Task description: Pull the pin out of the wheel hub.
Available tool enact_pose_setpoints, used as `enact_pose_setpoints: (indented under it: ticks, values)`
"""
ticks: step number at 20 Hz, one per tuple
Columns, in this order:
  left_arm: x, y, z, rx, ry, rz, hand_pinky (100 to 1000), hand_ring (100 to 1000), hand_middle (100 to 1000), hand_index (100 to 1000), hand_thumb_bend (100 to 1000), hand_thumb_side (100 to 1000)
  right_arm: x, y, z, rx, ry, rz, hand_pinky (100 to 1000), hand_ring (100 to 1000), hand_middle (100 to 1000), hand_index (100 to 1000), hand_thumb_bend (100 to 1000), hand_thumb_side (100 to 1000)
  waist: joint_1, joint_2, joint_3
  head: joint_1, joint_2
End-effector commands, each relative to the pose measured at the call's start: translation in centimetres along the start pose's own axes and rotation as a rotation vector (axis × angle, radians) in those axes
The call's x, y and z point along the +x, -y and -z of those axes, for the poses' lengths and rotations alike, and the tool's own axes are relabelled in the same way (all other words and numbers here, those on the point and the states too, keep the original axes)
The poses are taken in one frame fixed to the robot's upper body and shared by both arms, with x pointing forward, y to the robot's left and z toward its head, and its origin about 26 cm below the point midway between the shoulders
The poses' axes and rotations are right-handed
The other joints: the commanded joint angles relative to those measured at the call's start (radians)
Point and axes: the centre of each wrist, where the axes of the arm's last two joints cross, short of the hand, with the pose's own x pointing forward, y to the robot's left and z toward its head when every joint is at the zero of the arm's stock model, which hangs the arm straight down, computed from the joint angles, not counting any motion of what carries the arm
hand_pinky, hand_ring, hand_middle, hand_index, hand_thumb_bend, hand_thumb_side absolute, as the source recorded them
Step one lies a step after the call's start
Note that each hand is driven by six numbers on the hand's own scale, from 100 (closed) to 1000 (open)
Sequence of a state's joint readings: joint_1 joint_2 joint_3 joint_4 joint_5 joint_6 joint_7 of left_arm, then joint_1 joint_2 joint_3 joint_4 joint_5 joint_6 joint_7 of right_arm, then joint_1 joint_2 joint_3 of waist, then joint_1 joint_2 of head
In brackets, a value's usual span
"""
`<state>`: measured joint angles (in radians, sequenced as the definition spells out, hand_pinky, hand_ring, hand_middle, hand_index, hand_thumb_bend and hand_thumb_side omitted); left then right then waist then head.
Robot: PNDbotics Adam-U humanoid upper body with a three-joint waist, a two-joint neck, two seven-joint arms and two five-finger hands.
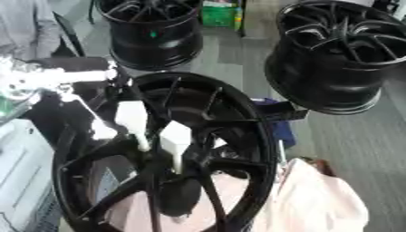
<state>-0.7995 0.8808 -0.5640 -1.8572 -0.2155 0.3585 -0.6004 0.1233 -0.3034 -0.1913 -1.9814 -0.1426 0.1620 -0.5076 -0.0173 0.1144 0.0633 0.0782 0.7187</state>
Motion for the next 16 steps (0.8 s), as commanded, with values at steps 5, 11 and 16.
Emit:
enact_pose_setpoints:
  ticks: [5, 11, 16]
  values:
    - [-0.9, -4.9, -5.6, 0.252, -0.047, 0.034, 638, 478, 265, 495, 120, 100, 0.9, 0.4, 0.5, -0.012, 0.046, -0.008, 712, 689, 722, 761, 100, 773, 0.004, -0.012, 0.009, -0.024, -0.007]
    - [-5.4, -8.2, -8.6, 0.440, -0.205, -0.035, 639, 479, 258, 504, 100, 100, 0.9, 0.7, 0.5, -0.025, 0.047, -0.016, 712, 689, 722, 761, 100, 771, 0.004, -0.013, 0.019, -0.038, -0.007]
    - [-10.9, -11.1, -11.7, 0.677, -0.347, -0.155, 650, 486, 254, 511, 100, 100, 0.8, 0.9, 0.4, -0.036, 0.045, -0.022, 713, 689, 722, 761, 100, 771, 0.002, -0.015, 0.030, -0.053, -0.003]
